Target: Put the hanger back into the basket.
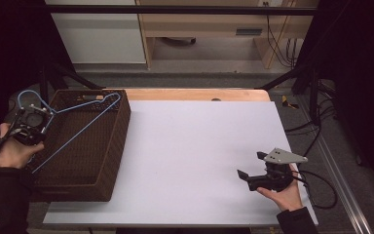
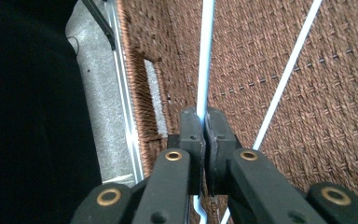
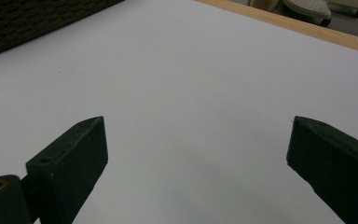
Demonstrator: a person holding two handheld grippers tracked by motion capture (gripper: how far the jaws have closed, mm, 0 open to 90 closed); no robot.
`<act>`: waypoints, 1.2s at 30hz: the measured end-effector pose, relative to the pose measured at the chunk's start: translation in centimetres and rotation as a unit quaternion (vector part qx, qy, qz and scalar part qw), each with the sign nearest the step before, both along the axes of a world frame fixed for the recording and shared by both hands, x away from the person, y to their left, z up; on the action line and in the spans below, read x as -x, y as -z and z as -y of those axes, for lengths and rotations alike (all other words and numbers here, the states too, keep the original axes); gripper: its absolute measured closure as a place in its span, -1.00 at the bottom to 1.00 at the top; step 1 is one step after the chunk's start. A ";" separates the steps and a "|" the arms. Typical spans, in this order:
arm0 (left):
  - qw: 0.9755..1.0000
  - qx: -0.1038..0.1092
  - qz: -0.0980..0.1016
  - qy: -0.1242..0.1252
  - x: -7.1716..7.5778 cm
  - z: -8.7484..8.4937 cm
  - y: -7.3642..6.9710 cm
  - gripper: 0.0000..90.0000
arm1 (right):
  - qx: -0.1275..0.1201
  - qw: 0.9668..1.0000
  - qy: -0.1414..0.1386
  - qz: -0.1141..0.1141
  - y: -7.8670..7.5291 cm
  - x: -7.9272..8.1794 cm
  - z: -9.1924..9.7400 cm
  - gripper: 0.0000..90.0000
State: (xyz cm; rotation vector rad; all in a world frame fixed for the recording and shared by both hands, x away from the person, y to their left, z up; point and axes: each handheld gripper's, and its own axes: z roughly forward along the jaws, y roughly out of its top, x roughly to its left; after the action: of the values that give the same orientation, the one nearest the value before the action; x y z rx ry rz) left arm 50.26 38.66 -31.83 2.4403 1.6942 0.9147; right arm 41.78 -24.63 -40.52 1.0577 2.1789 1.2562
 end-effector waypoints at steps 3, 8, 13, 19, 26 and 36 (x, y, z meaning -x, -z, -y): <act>1.000 0.000 -0.006 0.000 -0.3 0.2 1.1 0.94 | 0.000 1.000 0.000 0.000 0.0 0.0 0.0 -0.87; 1.000 0.008 -0.023 0.002 -0.8 0.5 3.1 0.94 | -0.002 1.000 0.002 0.000 0.0 0.0 0.0 -0.88; 0.999 0.018 -0.038 0.006 -1.0 0.7 4.6 0.94 | 0.000 1.000 0.002 0.000 0.0 0.0 0.0 -0.88; 0.998 0.051 -0.028 0.015 -0.5 0.7 4.8 0.80 | -0.002 1.000 0.003 -0.001 0.0 0.0 0.0 -0.88; 0.993 0.100 0.037 0.046 2.5 0.6 2.4 0.38 | -0.004 1.000 0.003 0.000 -0.1 0.0 0.2 -0.88; 0.948 0.226 0.170 0.144 6.6 3.7 0.2 -0.17 | -0.019 1.000 0.004 0.010 -0.2 0.0 0.3 -0.88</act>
State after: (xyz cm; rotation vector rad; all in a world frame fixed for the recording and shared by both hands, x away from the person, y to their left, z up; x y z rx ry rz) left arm 43.66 34.92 -32.03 2.0128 1.2228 0.7519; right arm 41.79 -24.93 -40.30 1.0628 2.1417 1.3054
